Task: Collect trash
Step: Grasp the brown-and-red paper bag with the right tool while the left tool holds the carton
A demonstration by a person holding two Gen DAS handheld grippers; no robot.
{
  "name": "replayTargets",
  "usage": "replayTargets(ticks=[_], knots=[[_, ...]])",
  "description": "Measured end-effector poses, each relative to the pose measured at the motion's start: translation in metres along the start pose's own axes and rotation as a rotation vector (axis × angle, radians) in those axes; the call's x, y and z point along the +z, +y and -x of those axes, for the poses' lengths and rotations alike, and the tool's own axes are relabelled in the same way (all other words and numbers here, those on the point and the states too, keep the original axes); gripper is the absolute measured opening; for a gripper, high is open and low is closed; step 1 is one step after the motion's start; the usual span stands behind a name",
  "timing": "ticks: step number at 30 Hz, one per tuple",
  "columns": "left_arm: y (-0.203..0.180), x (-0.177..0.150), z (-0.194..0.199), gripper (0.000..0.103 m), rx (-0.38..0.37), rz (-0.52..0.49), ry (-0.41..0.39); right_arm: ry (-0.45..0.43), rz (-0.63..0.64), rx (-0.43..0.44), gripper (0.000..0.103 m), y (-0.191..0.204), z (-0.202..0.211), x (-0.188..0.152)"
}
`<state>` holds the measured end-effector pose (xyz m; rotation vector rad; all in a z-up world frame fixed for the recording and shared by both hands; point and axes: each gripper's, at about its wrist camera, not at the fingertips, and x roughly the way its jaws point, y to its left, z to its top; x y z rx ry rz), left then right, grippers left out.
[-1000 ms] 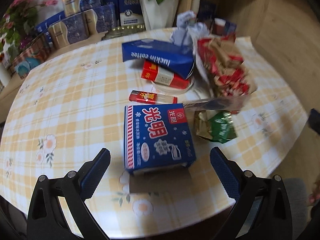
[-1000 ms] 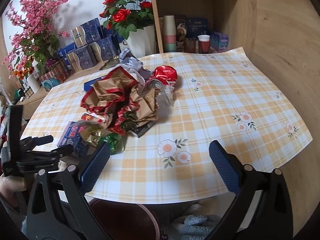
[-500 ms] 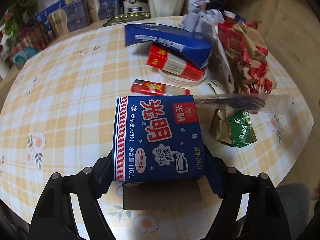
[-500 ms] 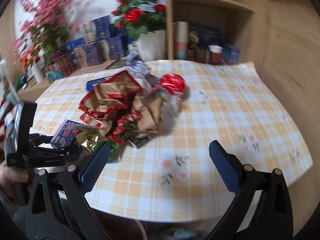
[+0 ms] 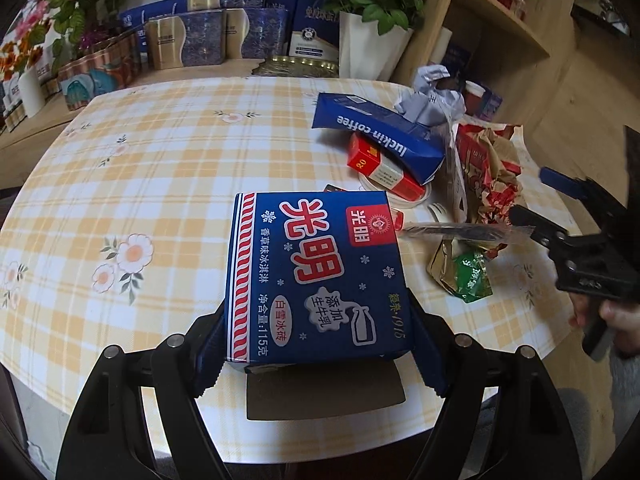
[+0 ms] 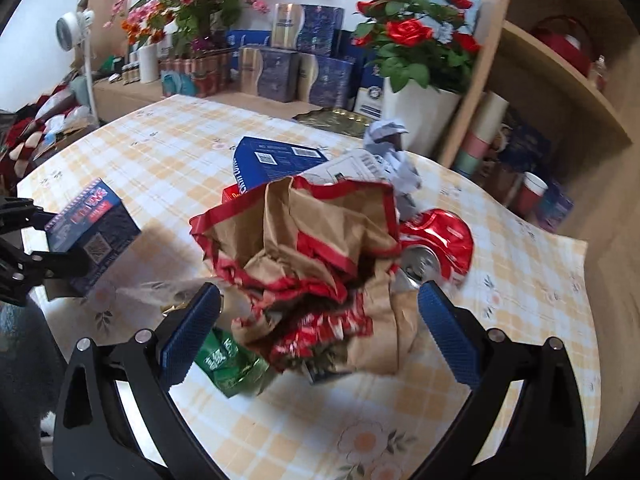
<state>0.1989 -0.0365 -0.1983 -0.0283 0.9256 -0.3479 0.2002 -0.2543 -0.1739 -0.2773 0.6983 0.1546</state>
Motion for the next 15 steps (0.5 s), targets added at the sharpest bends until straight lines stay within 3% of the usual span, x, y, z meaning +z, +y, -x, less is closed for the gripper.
replayTargets(ticks=[15], knots=[[-0.001,-0.004,0.009,0.076,-0.017,-0.010,-0.030,0.071,0.134,0.005,0.097,0.015,-0.037,0.000]])
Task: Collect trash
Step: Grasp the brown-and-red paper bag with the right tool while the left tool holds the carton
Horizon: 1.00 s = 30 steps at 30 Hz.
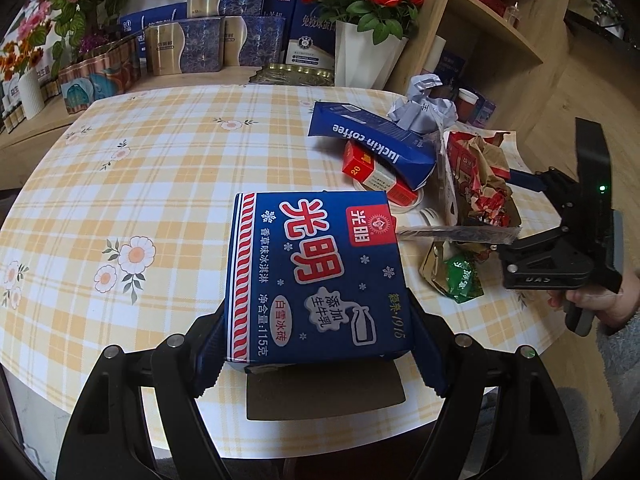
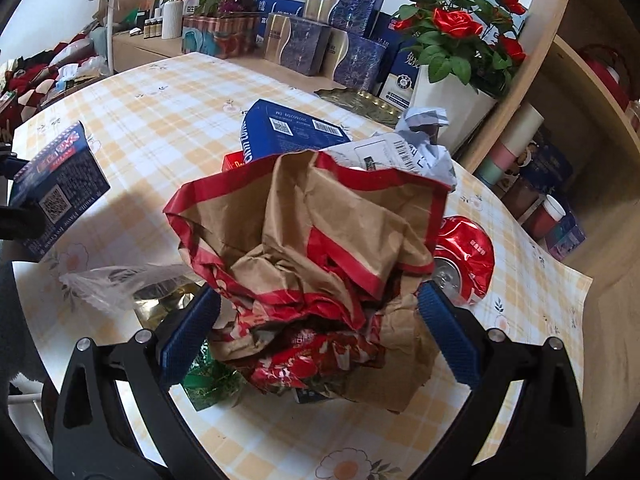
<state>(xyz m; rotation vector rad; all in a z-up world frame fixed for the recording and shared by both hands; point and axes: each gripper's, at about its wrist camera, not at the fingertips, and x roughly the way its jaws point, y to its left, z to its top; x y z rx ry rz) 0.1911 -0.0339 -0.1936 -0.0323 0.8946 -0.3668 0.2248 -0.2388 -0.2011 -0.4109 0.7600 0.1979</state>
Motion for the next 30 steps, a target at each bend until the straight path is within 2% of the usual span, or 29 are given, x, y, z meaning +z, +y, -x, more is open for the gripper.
replayTargets(ticks=[2,3,6,9,14,21,26,30], knots=[[0.000,0.001,0.001,0.076,-0.003,0.000,-0.004,0.001,-0.003,0.009,0.095,0.000,-0.001,0.000],[0.000,0.001,0.002,0.076,-0.003,0.000,-0.005,-0.001,-0.003,0.011,0.089,-0.001,-0.001,0.000],[0.000,0.002,0.005,0.076,-0.005,0.003,-0.013,-0.009,-0.017,0.023,0.080,-0.006,0.004,0.003],[0.000,0.002,0.009,0.076,-0.007,0.008,-0.025,-0.039,-0.059,0.042,0.077,-0.014,0.016,0.004],[-0.002,0.003,0.016,0.076,-0.010,0.002,-0.051,-0.104,-0.137,0.059,0.075,-0.029,0.039,0.006],[-0.008,0.002,0.034,0.076,-0.006,-0.009,-0.084,-0.155,-0.221,0.014,0.075,-0.043,0.064,0.005],[-0.013,-0.006,0.056,0.076,0.000,-0.029,-0.109,-0.210,-0.311,0.001,0.075,-0.047,0.098,-0.006],[-0.016,-0.020,0.075,0.076,-0.014,-0.041,-0.124,-0.252,-0.353,-0.005,0.075,-0.035,0.133,-0.025]])
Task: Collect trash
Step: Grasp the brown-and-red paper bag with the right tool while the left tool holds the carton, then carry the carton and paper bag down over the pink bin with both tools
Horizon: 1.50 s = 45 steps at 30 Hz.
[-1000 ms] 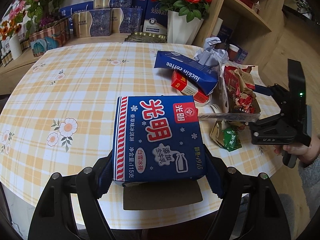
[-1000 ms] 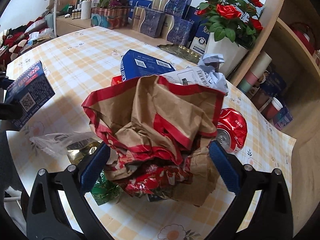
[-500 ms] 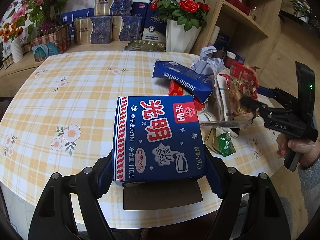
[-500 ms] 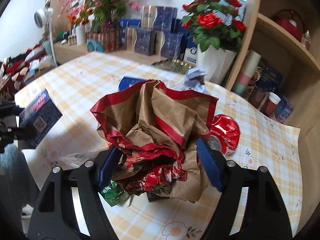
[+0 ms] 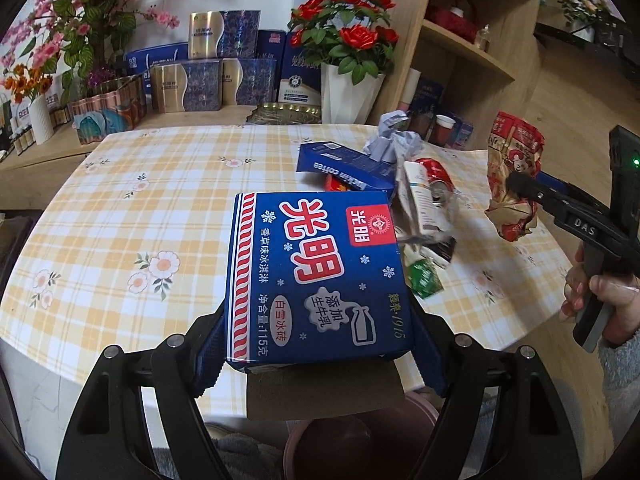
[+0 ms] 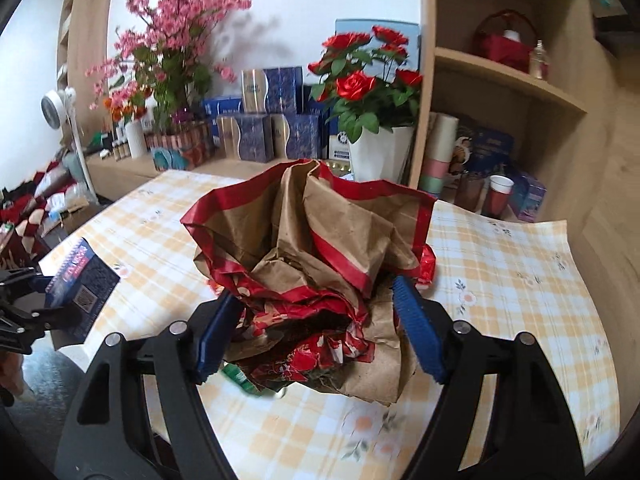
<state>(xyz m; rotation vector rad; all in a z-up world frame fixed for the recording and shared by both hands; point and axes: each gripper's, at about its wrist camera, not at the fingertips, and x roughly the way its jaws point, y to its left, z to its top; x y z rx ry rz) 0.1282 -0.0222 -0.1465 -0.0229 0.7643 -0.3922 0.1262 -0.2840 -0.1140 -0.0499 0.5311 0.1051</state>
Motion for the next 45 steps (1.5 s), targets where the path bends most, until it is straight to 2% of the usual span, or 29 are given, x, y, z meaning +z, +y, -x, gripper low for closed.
replayTargets(ticks=[7,15,18,24,28,36,45], knots=[[-0.011,-0.034,0.036,0.076,-0.017,-0.054,-0.014,-0.007,-0.084,0.035,0.075,0.024,0.065,-0.049],[-0.017,-0.077,0.061,0.076,-0.038,-0.063,-0.004,0.122,-0.070,0.089,0.075,0.073,0.092,-0.122],[-0.016,-0.089,0.065,0.076,-0.035,-0.066,0.001,0.209,-0.048,0.133,0.076,0.096,0.084,-0.153],[-0.013,-0.105,0.067,0.076,-0.008,-0.073,-0.017,0.342,-0.020,0.220,0.076,0.131,0.049,-0.187],[-0.009,-0.113,0.061,0.076,0.011,-0.061,-0.039,0.446,0.008,0.218,0.076,0.145,0.019,-0.209],[-0.006,-0.127,0.043,0.076,-0.020,-0.040,-0.010,0.519,-0.061,0.225,0.078,0.139,0.002,-0.226],[-0.005,-0.131,0.025,0.076,-0.036,-0.033,0.046,0.541,-0.151,0.196,0.080,0.117,-0.010,-0.231]])
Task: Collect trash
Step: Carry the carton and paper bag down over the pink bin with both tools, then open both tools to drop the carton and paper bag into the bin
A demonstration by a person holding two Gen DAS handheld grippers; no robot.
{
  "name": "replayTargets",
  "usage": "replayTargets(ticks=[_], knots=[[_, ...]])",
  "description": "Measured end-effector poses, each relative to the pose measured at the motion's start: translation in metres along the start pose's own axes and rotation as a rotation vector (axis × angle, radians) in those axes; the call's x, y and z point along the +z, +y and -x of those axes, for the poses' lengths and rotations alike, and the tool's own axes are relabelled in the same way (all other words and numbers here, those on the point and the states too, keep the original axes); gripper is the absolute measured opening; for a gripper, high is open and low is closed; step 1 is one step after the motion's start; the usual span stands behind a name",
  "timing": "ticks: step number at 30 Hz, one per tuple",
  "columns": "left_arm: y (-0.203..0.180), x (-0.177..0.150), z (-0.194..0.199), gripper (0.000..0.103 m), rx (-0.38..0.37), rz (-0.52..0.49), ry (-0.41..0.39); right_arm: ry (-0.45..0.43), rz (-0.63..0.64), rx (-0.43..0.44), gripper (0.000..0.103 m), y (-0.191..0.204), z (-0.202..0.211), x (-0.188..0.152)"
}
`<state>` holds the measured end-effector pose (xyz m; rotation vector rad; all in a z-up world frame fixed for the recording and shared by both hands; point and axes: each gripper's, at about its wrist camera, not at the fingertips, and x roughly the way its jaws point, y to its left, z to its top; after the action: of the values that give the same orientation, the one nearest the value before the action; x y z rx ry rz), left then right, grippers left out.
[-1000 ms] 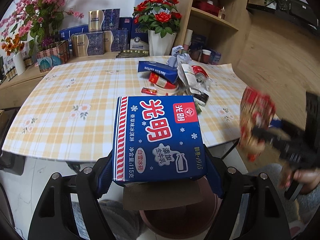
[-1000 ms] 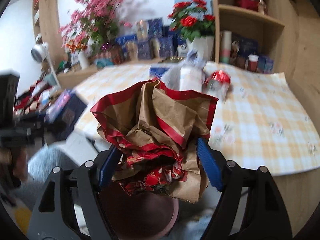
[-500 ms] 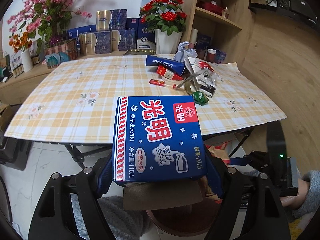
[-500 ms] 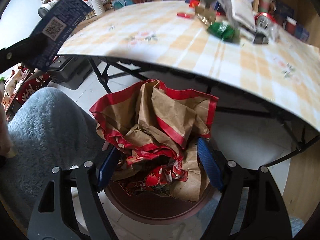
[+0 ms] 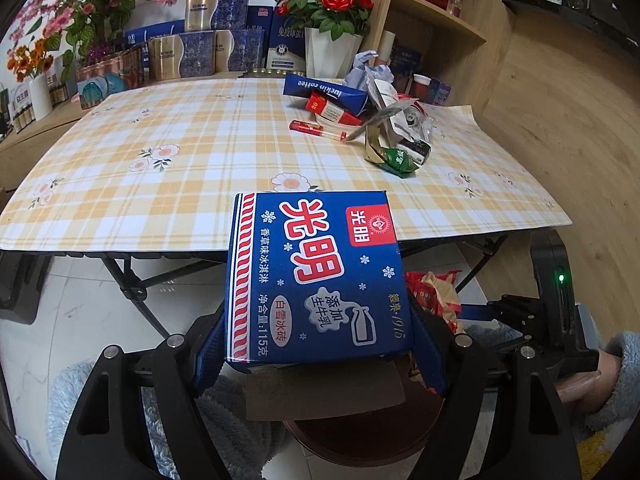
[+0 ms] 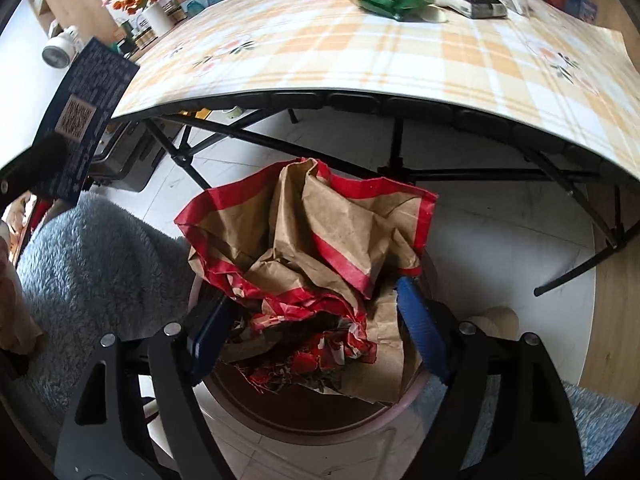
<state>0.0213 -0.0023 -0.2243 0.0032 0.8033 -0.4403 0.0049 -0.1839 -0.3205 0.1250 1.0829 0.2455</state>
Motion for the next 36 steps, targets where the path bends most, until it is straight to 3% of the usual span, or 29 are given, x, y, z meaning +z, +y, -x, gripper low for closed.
replayTargets(ticks=[12,21,25,31,36], knots=[[-0.002,-0.001,-0.002,0.076,-0.004,-0.014,0.007,-0.019,0.009,0.001,0.089,0.001,0.004,0.000],[-0.003,-0.002,-0.003,0.076,-0.009,-0.013,0.010,-0.128,-0.024,0.002,0.094,-0.005,0.031,0.003],[-0.009,-0.004,-0.006,0.076,-0.015,-0.044,0.024,-0.229,-0.053,-0.063,0.097,-0.009,0.052,0.003],[-0.036,-0.010,-0.023,0.076,-0.048,-0.166,0.090,-0.382,-0.142,-0.142,0.097,-0.029,0.082,-0.001],[-0.049,-0.018,-0.049,0.076,-0.065,-0.226,0.201,-0.375,-0.184,-0.152,0.097,-0.039,0.081,-0.002]])
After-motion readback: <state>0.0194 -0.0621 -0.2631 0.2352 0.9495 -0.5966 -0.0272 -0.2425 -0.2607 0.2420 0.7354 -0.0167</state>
